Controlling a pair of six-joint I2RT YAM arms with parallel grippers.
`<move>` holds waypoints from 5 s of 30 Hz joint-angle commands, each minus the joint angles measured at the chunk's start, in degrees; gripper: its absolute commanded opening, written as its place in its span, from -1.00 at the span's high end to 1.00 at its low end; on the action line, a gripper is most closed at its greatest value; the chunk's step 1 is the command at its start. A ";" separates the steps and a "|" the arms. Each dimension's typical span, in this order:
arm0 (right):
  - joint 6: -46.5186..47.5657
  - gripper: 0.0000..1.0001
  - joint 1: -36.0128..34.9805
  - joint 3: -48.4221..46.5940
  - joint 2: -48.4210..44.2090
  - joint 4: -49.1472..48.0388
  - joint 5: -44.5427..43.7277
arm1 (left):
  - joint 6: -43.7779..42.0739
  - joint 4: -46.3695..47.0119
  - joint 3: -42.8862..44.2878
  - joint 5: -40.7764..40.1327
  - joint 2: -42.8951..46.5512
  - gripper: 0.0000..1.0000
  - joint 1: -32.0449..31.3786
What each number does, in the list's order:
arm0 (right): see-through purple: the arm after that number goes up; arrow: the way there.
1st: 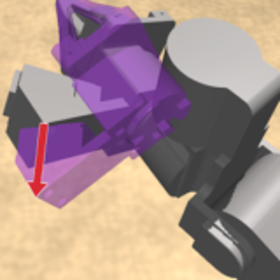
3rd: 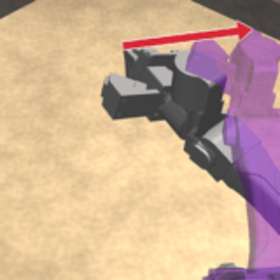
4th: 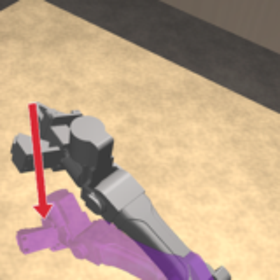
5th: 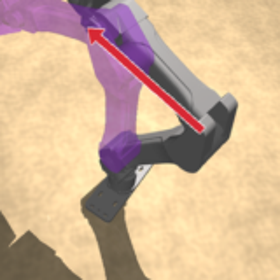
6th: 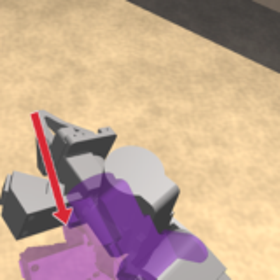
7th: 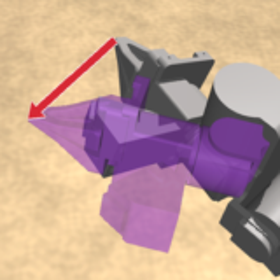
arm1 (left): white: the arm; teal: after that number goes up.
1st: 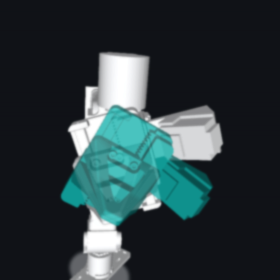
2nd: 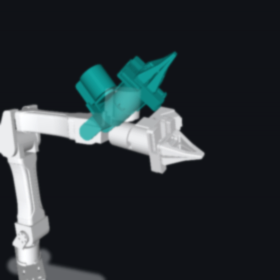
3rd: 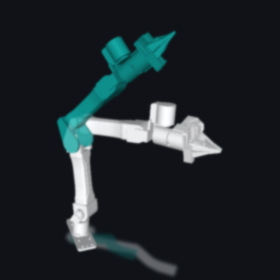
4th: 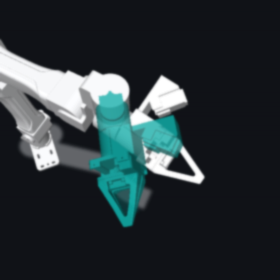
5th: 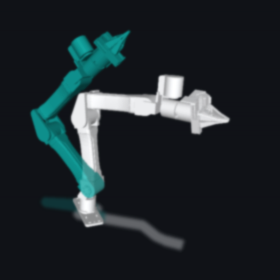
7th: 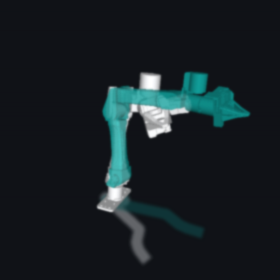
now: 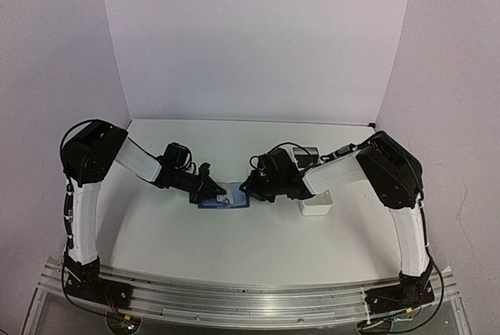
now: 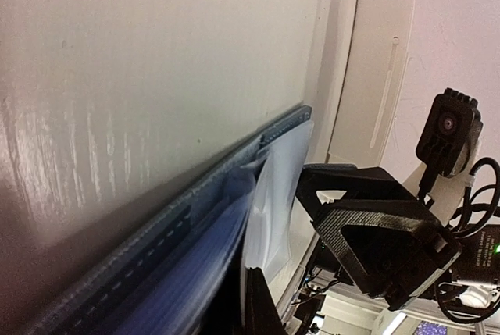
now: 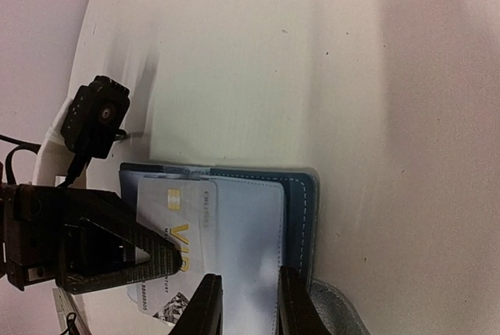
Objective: Put the credit cards into the card holder
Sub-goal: Insert the credit card into the card holder.
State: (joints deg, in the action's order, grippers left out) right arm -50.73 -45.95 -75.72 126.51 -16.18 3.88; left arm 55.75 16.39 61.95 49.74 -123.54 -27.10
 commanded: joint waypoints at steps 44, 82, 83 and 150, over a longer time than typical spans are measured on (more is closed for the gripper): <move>2.31 0.56 -0.85 1.62 3.09 3.34 5.34 | -16.07 -4.28 -0.25 0.22 -2.98 1.00 -0.56; 3.38 0.57 -0.82 0.41 2.40 2.99 4.50 | -27.22 -50.82 21.80 -21.61 2.69 -0.91 -3.25; 3.45 0.57 -0.82 0.21 2.50 2.99 4.62 | -27.50 -50.88 22.40 -21.68 2.73 -0.91 -3.27; 10.73 0.23 0.08 -1.48 -8.40 8.18 0.29 | -39.49 -47.00 23.90 -15.94 11.57 -0.73 -5.12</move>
State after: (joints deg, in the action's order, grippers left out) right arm -42.27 -46.38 -76.12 123.82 -11.45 5.91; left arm 18.49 -32.94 87.32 34.31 -119.71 -33.75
